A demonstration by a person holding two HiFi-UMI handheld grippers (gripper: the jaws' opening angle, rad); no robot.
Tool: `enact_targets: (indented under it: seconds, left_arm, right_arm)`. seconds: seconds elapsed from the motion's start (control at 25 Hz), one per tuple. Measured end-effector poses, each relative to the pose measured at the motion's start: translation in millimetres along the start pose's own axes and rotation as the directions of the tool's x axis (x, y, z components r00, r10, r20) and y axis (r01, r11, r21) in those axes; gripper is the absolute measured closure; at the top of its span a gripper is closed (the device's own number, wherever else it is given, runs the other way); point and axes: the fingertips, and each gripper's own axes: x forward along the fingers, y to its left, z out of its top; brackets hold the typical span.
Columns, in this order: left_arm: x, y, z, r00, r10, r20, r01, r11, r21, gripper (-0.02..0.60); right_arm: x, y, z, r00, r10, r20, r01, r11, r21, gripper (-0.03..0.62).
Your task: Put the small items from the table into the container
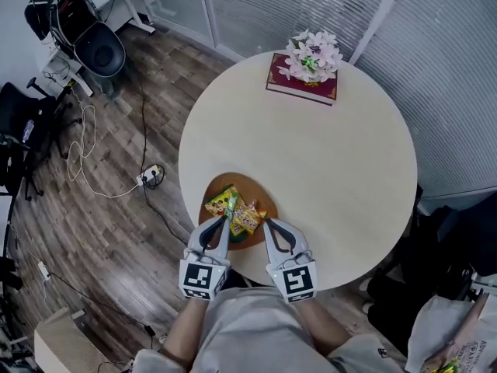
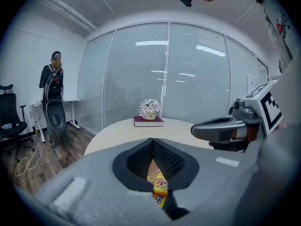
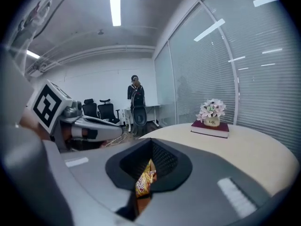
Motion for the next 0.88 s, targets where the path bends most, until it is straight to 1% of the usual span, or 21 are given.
enact_targets:
  seconds: [0.24,0.44,0.68,0.88]
  left_arm:
    - [17.6,-25.3,5.0,0.998,-0.062,-0.005,0.062,0.998,0.022,0.584]
    - [27.4,-42.3,7.2,0.995,-0.102,-0.008,0.102,0.994,0.036,0.584]
    - [33.3,-51.1,8.4,0.992,-0.128,-0.018,0.129,0.991,0.049,0.584]
    - [34.6,-51.9,10.4,0.991,-0.130,-0.020,0.131,0.990,0.056,0.584]
  right_arm:
    - [-27.3,-20.2,-10.5,0.998,-0.062,-0.025,0.062,0.998,0.023,0.592]
    - [-41.4,-30.3,-20.0,0.994,-0.098,-0.045,0.100,0.994,0.048,0.592]
    - [-47.6,-38.4,-19.6,0.992,-0.120,-0.046,0.123,0.991,0.054,0.592]
    - [-46.8,-42.4,-13.9,0.992,-0.123,-0.033,0.125,0.991,0.053,0.592]
